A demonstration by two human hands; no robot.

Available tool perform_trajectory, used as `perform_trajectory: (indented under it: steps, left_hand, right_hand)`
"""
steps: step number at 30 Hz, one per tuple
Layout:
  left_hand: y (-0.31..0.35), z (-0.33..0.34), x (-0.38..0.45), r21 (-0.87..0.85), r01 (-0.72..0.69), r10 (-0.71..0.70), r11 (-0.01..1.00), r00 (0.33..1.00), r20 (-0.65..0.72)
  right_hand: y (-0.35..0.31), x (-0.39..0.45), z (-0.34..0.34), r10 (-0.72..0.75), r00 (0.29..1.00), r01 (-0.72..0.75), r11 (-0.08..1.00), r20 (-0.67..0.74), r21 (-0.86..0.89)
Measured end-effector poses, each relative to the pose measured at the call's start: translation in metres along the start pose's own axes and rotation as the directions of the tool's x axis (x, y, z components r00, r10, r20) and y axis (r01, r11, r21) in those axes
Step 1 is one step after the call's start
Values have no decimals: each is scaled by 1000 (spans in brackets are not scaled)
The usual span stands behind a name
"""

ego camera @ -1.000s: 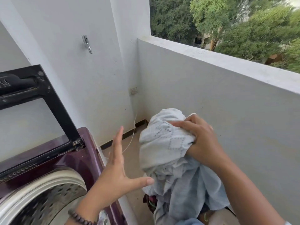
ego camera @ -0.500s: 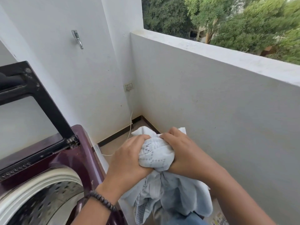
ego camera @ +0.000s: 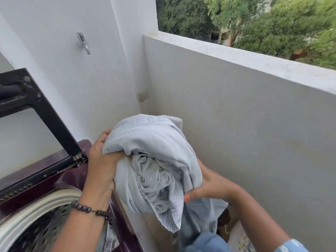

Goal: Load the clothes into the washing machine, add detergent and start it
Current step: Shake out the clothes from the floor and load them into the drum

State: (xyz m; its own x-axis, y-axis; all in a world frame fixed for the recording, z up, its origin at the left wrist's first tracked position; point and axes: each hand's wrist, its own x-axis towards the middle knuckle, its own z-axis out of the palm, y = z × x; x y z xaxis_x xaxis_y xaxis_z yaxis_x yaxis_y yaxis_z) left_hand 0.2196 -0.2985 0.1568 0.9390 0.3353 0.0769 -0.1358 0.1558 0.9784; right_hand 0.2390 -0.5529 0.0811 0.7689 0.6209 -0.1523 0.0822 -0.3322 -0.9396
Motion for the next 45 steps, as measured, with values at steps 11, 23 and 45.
perform_trajectory:
  steps: [11, 23, 45]
  left_hand:
    - [-26, 5, 0, -448, 213, -224, 868, 974, 28]
    - [23, -19, -21, 607, -123, -174, 785, 897, 407]
    - [34, 7, 33, -174, -54, 81, 983, 985, 150]
  right_hand:
    - [-53, 7, -18, -104, 894, 257, 915, -435, 310]
    - [-125, -8, -67, -425, 834, 170, 803, -350, -571]
    - [-62, 8, -43, -17, 963, -38, 979, 269, 202]
